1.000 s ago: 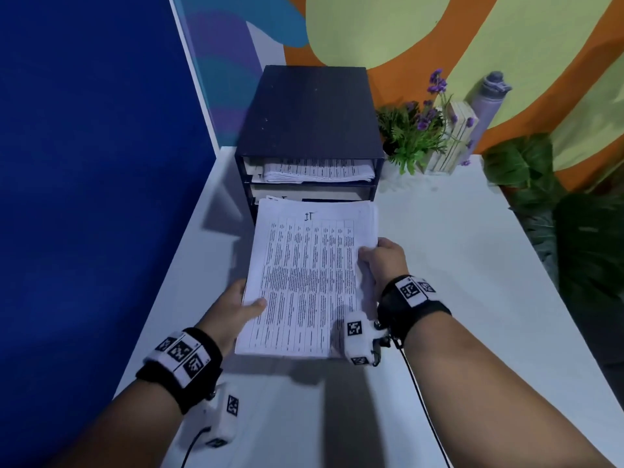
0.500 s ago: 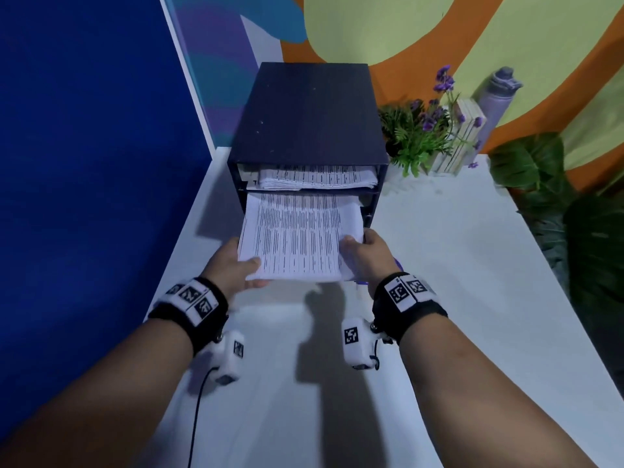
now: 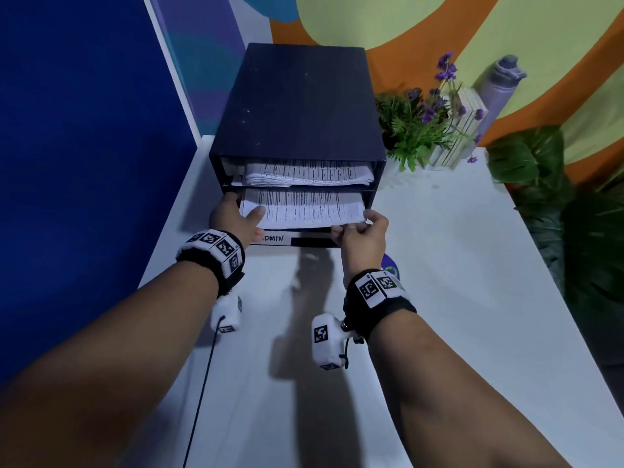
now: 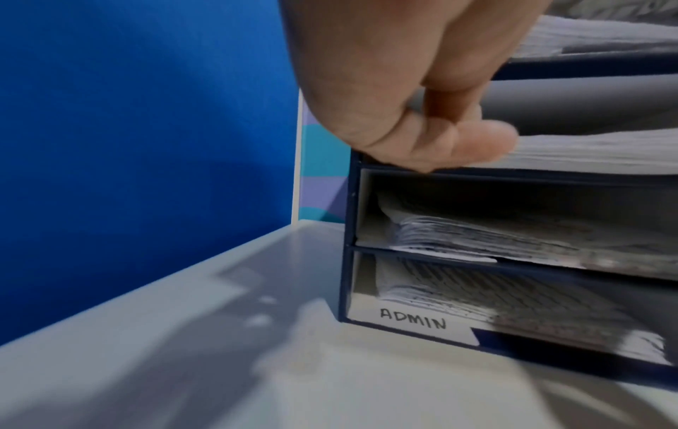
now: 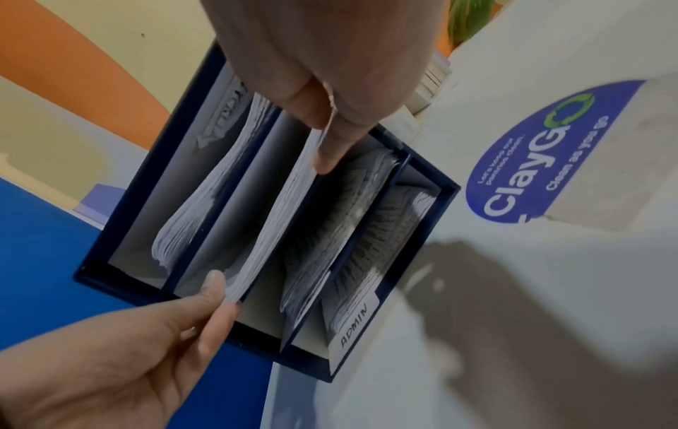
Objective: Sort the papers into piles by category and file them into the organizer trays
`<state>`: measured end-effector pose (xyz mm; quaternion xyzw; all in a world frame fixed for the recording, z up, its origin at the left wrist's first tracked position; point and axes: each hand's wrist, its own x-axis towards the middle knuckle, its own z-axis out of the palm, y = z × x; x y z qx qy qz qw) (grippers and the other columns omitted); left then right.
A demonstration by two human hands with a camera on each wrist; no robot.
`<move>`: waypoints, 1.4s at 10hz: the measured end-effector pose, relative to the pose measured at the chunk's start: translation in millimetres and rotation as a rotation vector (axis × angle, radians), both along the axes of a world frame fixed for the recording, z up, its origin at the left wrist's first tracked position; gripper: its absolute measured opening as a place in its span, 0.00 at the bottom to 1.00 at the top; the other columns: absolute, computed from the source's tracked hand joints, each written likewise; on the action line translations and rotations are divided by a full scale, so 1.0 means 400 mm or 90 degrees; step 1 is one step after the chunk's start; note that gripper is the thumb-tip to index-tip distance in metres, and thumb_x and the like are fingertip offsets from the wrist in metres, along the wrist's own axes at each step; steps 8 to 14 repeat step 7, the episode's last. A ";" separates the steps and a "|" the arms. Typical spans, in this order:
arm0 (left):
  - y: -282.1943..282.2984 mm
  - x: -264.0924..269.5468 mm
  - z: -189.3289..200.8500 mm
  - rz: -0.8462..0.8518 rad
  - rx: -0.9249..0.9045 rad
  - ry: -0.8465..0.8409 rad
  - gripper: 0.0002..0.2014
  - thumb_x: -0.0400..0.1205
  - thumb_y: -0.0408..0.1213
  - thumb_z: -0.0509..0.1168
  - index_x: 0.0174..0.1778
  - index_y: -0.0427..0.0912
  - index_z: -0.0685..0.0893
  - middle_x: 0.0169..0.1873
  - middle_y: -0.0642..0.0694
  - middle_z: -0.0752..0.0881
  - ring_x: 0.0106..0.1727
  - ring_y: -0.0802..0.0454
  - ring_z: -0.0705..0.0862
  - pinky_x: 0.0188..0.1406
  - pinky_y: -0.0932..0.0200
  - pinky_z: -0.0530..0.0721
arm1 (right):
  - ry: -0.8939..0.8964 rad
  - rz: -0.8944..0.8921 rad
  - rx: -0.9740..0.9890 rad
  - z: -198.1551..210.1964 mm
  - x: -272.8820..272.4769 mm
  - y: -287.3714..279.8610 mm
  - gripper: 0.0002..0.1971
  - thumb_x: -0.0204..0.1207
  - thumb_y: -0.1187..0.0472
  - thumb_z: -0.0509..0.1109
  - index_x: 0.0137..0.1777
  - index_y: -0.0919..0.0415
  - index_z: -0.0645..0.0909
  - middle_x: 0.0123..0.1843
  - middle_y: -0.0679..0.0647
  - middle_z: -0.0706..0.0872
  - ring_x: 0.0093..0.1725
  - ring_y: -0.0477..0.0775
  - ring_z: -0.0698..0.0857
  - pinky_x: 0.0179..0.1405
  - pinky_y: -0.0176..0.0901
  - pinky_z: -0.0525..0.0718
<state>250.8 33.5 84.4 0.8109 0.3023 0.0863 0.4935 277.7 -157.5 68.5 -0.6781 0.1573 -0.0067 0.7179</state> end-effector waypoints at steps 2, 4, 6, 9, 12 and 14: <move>-0.007 0.038 -0.013 0.072 -0.013 -0.055 0.13 0.77 0.36 0.69 0.55 0.34 0.81 0.43 0.39 0.89 0.43 0.43 0.89 0.46 0.49 0.89 | 0.018 0.079 0.095 -0.003 0.025 0.002 0.26 0.80 0.78 0.58 0.78 0.64 0.66 0.57 0.50 0.84 0.57 0.46 0.84 0.71 0.42 0.78; -0.017 0.039 0.003 0.031 0.019 -0.016 0.11 0.78 0.31 0.64 0.55 0.34 0.84 0.51 0.39 0.89 0.52 0.42 0.86 0.54 0.54 0.83 | 0.020 0.118 0.017 0.007 0.028 -0.013 0.26 0.79 0.75 0.62 0.77 0.63 0.71 0.64 0.52 0.83 0.64 0.46 0.81 0.76 0.44 0.73; -0.044 0.016 0.057 -0.021 0.068 0.053 0.18 0.83 0.35 0.63 0.68 0.34 0.78 0.63 0.36 0.82 0.59 0.40 0.82 0.54 0.56 0.76 | -0.024 0.175 -0.147 0.055 0.011 -0.045 0.24 0.78 0.73 0.61 0.74 0.63 0.75 0.70 0.55 0.82 0.70 0.52 0.80 0.72 0.39 0.74; -0.055 -0.002 0.091 -0.081 0.047 0.088 0.25 0.84 0.39 0.63 0.79 0.40 0.70 0.77 0.40 0.73 0.74 0.41 0.74 0.67 0.55 0.73 | -0.025 0.217 -0.243 0.086 0.000 -0.065 0.21 0.78 0.72 0.62 0.71 0.63 0.78 0.67 0.56 0.84 0.67 0.55 0.82 0.67 0.40 0.77; -0.055 -0.002 0.091 -0.081 0.047 0.088 0.25 0.84 0.39 0.63 0.79 0.40 0.70 0.77 0.40 0.73 0.74 0.41 0.74 0.67 0.55 0.73 | -0.025 0.217 -0.243 0.086 0.000 -0.065 0.21 0.78 0.72 0.62 0.71 0.63 0.78 0.67 0.56 0.84 0.67 0.55 0.82 0.67 0.40 0.77; -0.055 -0.002 0.091 -0.081 0.047 0.088 0.25 0.84 0.39 0.63 0.79 0.40 0.70 0.77 0.40 0.73 0.74 0.41 0.74 0.67 0.55 0.73 | -0.025 0.217 -0.243 0.086 0.000 -0.065 0.21 0.78 0.72 0.62 0.71 0.63 0.78 0.67 0.56 0.84 0.67 0.55 0.82 0.67 0.40 0.77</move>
